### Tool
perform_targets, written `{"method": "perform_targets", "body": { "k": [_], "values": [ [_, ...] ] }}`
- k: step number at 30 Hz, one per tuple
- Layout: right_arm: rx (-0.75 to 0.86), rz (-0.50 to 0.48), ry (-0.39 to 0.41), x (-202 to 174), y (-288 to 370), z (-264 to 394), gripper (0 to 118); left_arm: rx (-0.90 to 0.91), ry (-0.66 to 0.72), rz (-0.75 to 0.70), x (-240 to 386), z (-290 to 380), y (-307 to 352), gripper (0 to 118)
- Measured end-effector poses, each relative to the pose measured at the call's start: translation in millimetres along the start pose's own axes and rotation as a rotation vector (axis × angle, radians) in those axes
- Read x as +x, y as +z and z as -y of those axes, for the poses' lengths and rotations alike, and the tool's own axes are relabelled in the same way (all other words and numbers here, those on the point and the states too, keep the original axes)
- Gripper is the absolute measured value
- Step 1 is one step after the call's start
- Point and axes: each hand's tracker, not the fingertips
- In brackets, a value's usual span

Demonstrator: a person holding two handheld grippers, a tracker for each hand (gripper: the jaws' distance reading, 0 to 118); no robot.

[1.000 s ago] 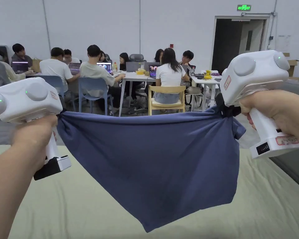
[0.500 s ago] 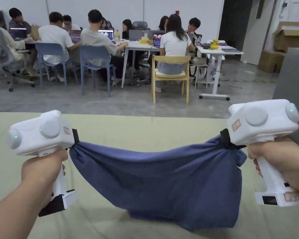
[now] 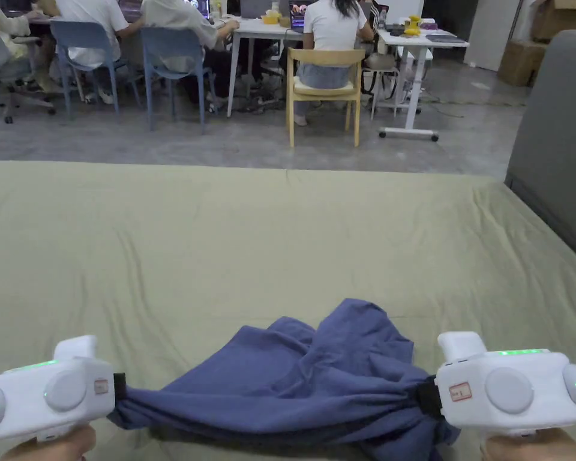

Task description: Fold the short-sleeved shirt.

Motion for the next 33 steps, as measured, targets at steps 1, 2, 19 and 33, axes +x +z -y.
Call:
{"method": "perform_targets", "body": {
  "k": [1,2,19,33],
  "values": [
    [-0.014,-0.001,0.005,0,-6,7,7,-0.020,-0.011,-0.022,0,9,-4,2],
    [-0.023,0.011,0.014,1,-11,14,7,-0.035,-0.012,-0.044,0,19,-8,2],
    [0.009,0.109,-0.040,7,-2,61,118,0.015,0.040,-0.042,-30,27,-4,118],
    [0.315,-0.010,0.015,-42,105,68,4,0.109,0.000,-0.013,17,92,106,0]
  ]
}}
